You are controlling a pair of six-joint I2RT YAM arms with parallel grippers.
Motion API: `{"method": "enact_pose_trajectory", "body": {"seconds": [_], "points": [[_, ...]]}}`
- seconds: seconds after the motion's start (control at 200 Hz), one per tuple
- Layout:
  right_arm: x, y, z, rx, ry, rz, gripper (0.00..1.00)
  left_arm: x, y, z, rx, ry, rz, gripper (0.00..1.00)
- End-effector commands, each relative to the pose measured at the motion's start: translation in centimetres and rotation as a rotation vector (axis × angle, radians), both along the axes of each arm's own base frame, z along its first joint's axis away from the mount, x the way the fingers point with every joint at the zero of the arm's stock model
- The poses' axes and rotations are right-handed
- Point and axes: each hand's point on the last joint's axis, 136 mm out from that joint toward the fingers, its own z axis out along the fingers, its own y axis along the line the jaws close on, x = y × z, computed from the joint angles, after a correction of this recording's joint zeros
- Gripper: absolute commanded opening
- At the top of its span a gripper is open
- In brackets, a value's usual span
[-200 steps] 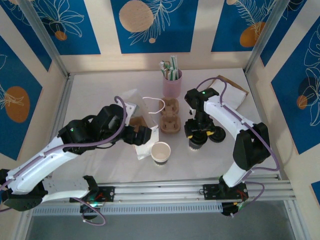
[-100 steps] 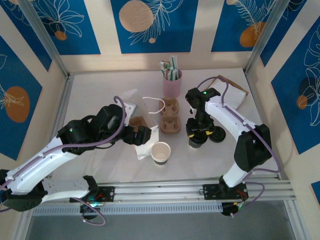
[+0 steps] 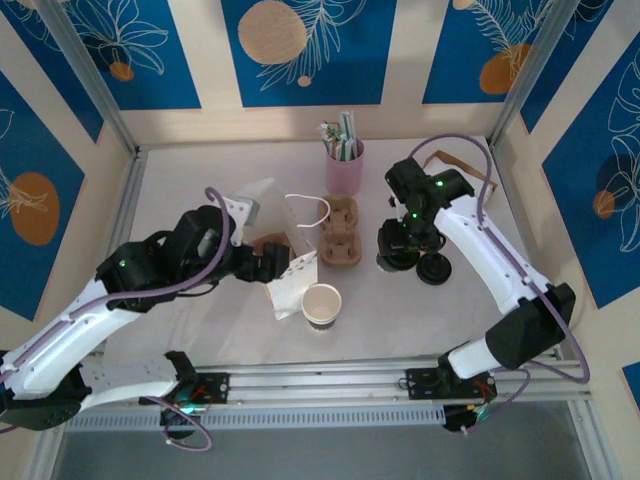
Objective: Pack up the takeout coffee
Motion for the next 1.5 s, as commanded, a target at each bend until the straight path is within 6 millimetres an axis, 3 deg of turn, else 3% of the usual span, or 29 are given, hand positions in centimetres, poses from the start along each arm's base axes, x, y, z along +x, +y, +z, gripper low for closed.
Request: {"method": "enact_pose_trajectory", "body": {"seconds": [0.0, 0.195, 0.37, 0.59, 0.755, 0.945, 1.166, 1.496], "points": [[-0.7, -0.2, 2.7, 0.015, -0.048, 0.004, 0.62, 0.5, 2.7, 1.8, 0.003, -0.021, 0.078, 1.0], [-0.9, 0.7, 6.7, 0.044, -0.13, 0.042, 0.62, 2.1, 5.5, 2.0, 0.03, 0.03, 0.14, 1.0], [-1.5, 2.8, 9.7, 0.112, -0.165, 0.11, 0.62, 5.2, 6.8, 2.5, -0.014, 0.066, 0.183, 1.0], [-2.7, 5.6, 12.7, 0.192, -0.19, 0.205, 0.62, 10.0, 6.2, 2.6, -0.145, 0.115, 0.164, 1.0], [-3.8, 7.2, 14.9, 0.246, -0.217, 0.265, 0.62, 12.2, 6.1, 1.5, -0.129, 0.151, 0.151, 1.0], [-4.7, 8.8, 16.9, 0.289, -0.24, 0.326, 0.62, 13.1, 8.1, 1.3, -0.115, 0.152, 0.193, 1.0], [-5.3, 11.1, 18.3, 0.34, -0.246, 0.39, 0.62, 13.8, 8.1, 0.1, -0.11, 0.185, 0.169, 1.0], [-6.2, 14.8, 17.7, 0.366, -0.203, 0.472, 0.62, 13.6, 7.6, -0.4, -0.129, 0.197, 0.147, 1.0]]}}
